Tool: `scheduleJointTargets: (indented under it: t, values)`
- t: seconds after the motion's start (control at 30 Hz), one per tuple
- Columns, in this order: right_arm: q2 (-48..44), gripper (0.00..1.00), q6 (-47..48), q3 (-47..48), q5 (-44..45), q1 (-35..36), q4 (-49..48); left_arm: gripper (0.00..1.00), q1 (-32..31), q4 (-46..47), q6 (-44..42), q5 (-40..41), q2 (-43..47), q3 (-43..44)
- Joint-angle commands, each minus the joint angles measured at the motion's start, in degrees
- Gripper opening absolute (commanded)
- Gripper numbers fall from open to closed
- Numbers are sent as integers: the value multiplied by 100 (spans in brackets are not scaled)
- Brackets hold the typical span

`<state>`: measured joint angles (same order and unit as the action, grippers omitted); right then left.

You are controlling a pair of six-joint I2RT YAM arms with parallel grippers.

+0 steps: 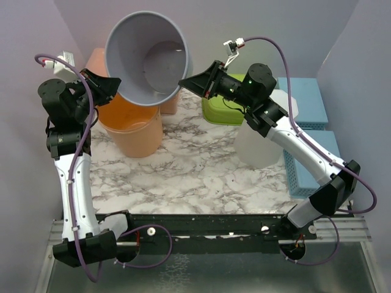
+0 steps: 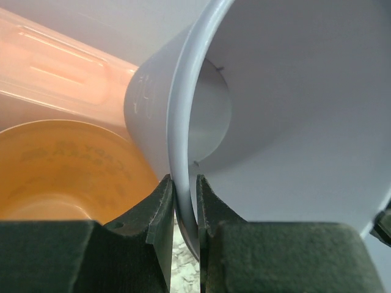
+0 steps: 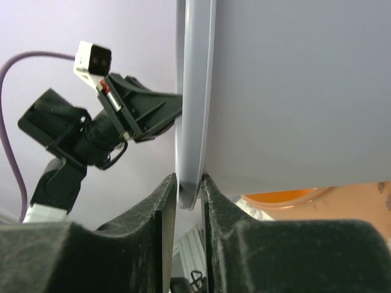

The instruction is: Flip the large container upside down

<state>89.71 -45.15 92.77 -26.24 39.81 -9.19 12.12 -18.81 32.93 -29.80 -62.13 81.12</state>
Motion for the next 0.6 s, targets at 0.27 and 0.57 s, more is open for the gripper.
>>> scheduleJointTargets:
  t: [0.27, 0.57]
  values:
    - [-85, 34, -870, -629, 1212, 227, -1097, 0, -499, 527, 108, -1645, 297, -242]
    - [-68, 1, -1321, -827, 1107, 220, -1697, 0, -549, 552, 142, -1661, 356, -379]
